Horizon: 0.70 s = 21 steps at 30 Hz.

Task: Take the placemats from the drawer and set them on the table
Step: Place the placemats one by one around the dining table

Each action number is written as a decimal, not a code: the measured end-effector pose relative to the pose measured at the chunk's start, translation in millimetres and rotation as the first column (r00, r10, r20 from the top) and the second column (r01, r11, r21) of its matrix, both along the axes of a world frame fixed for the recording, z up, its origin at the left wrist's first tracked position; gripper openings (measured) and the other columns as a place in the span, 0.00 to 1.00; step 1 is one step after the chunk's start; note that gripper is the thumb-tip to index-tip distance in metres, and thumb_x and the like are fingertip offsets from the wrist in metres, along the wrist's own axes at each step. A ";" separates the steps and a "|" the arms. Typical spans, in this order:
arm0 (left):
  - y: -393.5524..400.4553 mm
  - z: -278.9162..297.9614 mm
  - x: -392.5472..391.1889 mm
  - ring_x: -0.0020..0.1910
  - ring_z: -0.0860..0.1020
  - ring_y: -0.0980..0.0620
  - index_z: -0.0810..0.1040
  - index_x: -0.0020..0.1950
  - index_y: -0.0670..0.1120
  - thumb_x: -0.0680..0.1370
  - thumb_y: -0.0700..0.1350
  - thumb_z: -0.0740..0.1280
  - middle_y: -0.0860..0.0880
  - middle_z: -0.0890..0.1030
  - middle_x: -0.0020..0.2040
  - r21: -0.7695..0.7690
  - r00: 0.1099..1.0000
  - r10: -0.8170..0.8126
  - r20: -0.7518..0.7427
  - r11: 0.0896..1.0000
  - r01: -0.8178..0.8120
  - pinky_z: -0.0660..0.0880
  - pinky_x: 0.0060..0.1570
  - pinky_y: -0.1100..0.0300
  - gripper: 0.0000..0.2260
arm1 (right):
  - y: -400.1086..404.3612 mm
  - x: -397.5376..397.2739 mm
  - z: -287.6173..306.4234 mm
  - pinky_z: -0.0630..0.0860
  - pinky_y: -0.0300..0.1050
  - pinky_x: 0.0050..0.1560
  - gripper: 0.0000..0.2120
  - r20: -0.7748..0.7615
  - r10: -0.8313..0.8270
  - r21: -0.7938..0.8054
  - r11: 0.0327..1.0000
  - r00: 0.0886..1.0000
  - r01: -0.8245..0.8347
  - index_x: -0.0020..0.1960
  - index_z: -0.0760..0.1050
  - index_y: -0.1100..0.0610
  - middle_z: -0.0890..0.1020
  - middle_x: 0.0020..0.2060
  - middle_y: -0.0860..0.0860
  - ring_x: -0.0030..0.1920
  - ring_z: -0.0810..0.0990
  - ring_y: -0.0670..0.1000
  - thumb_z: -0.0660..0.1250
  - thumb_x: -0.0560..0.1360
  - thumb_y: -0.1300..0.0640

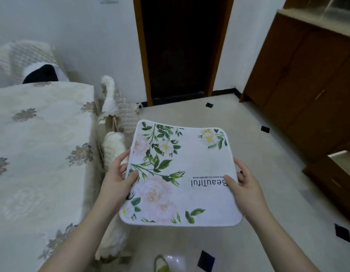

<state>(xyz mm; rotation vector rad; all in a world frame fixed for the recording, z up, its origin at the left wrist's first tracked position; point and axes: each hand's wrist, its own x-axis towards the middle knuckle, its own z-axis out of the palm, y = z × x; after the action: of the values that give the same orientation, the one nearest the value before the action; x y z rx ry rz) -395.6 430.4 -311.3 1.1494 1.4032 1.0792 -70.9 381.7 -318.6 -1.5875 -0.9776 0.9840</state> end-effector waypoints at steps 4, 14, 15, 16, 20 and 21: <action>39.0 -4.2 -23.2 0.52 0.85 0.49 0.70 0.71 0.59 0.80 0.37 0.68 0.52 0.86 0.54 -0.012 0.999 0.043 -0.013 0.999 -0.043 0.82 0.48 0.47 0.24 | 54.7 -21.9 7.2 0.80 0.58 0.49 0.26 0.034 0.060 0.008 0.998 0.998 -0.060 0.69 0.70 0.43 0.85 0.42 0.57 0.45 0.85 0.57 0.68 0.76 0.64; 77.5 -0.7 -72.8 0.48 0.85 0.55 0.71 0.71 0.54 0.79 0.34 0.67 0.52 0.84 0.56 -0.003 0.937 0.350 -0.009 0.937 -0.350 0.83 0.43 0.55 0.24 | 178.4 -78.7 8.1 0.81 0.55 0.45 0.26 0.050 0.329 -0.010 0.944 0.943 -0.329 0.71 0.68 0.44 0.86 0.42 0.53 0.42 0.85 0.54 0.67 0.77 0.63; 79.4 -1.3 -77.1 0.47 0.85 0.55 0.71 0.70 0.55 0.79 0.35 0.67 0.52 0.84 0.55 -0.014 0.923 0.386 -0.012 0.922 -0.386 0.83 0.41 0.56 0.23 | 191.2 -84.7 6.9 0.81 0.54 0.45 0.26 0.038 0.365 -0.008 0.931 0.930 -0.365 0.70 0.68 0.44 0.86 0.42 0.53 0.42 0.86 0.54 0.67 0.77 0.63; 81.2 -2.0 -81.3 0.47 0.85 0.54 0.71 0.70 0.56 0.79 0.35 0.67 0.51 0.84 0.55 -0.023 0.908 0.419 -0.013 0.908 -0.419 0.83 0.42 0.53 0.23 | 204.3 -90.3 4.5 0.81 0.55 0.45 0.26 0.019 0.397 -0.005 0.918 0.917 -0.397 0.70 0.68 0.44 0.86 0.42 0.53 0.42 0.86 0.54 0.67 0.77 0.64; 93.9 2.1 -90.7 0.49 0.85 0.48 0.72 0.70 0.56 0.79 0.35 0.68 0.48 0.86 0.54 -0.010 0.839 0.543 -0.023 0.839 -0.544 0.83 0.46 0.47 0.24 | 262.1 -111.3 -6.7 0.80 0.63 0.47 0.25 -0.050 0.509 0.006 0.860 0.859 -0.510 0.67 0.69 0.43 0.85 0.43 0.58 0.44 0.85 0.61 0.67 0.77 0.66; 96.4 4.2 -90.2 0.49 0.86 0.48 0.72 0.70 0.57 0.79 0.35 0.68 0.49 0.86 0.53 -0.009 0.820 0.572 -0.038 0.820 -0.572 0.83 0.45 0.48 0.24 | 275.6 -116.3 -8.7 0.80 0.63 0.47 0.25 -0.050 0.543 0.009 0.840 0.838 -0.543 0.67 0.69 0.43 0.85 0.43 0.58 0.44 0.85 0.61 0.67 0.77 0.66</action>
<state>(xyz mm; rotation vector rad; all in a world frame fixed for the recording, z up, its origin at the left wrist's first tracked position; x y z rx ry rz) -485.9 526.8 -307.1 0.7344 1.8463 1.4587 -187.1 657.3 -327.3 -1.2960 -1.4342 1.4047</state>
